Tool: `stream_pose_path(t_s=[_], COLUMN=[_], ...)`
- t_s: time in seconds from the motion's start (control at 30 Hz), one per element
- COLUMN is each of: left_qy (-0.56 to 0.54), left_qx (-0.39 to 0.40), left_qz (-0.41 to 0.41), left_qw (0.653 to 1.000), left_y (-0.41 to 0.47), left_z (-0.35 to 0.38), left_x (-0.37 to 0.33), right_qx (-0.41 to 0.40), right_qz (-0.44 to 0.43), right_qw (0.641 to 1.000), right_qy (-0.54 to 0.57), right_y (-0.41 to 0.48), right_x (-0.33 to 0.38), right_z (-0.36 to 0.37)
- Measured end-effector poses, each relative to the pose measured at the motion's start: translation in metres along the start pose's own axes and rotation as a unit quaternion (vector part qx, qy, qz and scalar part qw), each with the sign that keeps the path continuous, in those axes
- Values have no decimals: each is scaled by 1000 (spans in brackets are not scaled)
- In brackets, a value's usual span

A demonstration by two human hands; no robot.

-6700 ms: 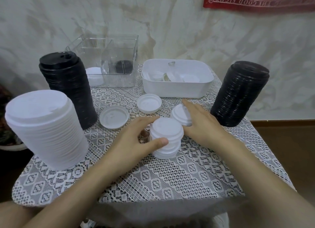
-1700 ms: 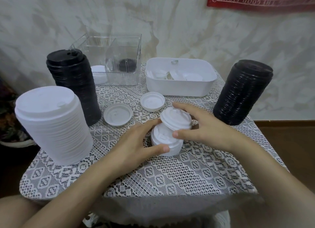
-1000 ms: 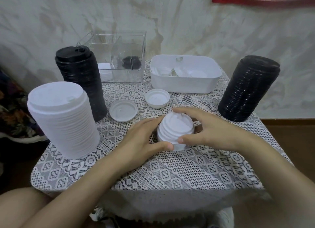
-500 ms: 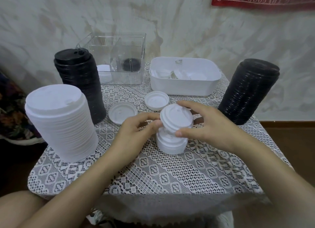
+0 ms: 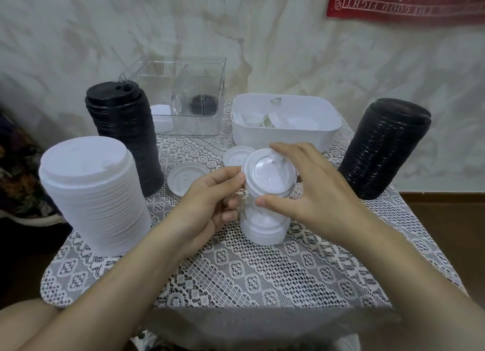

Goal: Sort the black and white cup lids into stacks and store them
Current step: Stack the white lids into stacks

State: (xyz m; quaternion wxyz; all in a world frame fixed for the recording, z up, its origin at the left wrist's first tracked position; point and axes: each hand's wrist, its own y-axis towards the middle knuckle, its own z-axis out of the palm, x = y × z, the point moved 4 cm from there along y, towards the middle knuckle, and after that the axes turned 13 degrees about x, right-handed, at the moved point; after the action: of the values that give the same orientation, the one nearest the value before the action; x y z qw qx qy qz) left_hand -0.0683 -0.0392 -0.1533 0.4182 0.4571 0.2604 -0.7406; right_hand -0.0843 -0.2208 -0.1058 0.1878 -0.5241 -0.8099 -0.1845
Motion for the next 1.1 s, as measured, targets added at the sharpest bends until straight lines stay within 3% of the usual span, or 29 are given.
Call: stream_pose_path(t_s=[0.27, 0.6, 1.1], left_qy=[-39, 135, 179], left_qx=[5, -27, -26], left_qz=[11, 61, 76], left_qw=[999, 989, 981], left_y=[0, -5, -10], left_z=[3, 3, 16], left_x=[3, 1, -4], right_qx=[-16, -17, 7], right_qz=[16, 46, 35], right_qw=[999, 998, 999], right_qy=[38, 40, 9], right_y=[0, 0, -2], right_x=[2, -4, 2], right_z=[0, -2, 1])
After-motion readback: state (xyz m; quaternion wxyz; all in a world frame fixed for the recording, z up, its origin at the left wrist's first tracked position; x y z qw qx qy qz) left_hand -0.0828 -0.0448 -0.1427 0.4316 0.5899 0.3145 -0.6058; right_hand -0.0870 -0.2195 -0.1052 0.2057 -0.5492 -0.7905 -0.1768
